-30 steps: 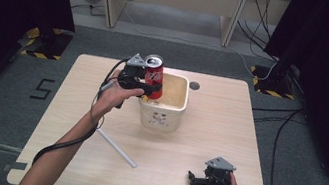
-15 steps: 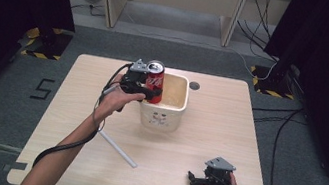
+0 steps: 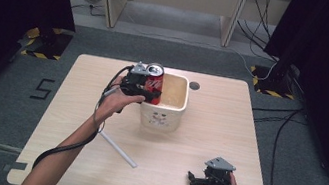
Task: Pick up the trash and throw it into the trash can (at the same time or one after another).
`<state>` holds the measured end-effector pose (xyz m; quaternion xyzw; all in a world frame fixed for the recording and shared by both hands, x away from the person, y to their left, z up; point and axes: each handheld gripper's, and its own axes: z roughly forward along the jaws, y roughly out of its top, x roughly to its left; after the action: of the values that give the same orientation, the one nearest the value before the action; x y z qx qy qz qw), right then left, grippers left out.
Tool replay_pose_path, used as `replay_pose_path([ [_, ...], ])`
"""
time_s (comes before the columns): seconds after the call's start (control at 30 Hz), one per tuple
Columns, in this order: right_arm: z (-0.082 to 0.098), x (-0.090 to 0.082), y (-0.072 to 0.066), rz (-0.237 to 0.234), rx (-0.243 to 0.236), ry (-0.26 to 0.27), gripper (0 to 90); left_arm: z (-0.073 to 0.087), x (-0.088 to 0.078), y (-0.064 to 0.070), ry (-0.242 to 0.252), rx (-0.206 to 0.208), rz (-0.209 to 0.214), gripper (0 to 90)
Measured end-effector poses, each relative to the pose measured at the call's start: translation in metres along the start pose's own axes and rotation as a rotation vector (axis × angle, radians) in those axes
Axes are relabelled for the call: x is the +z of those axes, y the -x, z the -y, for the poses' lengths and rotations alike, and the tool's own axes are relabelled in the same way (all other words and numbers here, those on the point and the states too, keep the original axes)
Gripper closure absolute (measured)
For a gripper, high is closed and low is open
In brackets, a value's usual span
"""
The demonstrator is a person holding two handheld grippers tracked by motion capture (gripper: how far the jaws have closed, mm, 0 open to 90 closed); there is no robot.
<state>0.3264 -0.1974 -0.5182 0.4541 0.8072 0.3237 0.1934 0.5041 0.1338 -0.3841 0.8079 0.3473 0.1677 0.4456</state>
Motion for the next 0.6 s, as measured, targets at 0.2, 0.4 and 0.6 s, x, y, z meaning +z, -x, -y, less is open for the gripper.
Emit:
replay_pose_path([
  [0.2, 0.0, 0.0, -0.0001, 0.0, 0.001, 0.0, 0.5, 0.0005, -0.0012, -0.0015, 0.009, 0.0, -0.001, 32.5],
  [0.4, 0.0, 0.0, -0.0001, 0.0, 0.002, -0.001, 0.5, 0.0009, -0.0024, 0.0003, -0.002, 0.012, -0.004, 33.4],
  [0.6, 0.0, -0.0001, -0.0003, -0.001, 0.004, -0.002, 0.5, 0.0012, -0.0025, 0.0015, -0.009, 0.022, -0.011, 33.4],
])
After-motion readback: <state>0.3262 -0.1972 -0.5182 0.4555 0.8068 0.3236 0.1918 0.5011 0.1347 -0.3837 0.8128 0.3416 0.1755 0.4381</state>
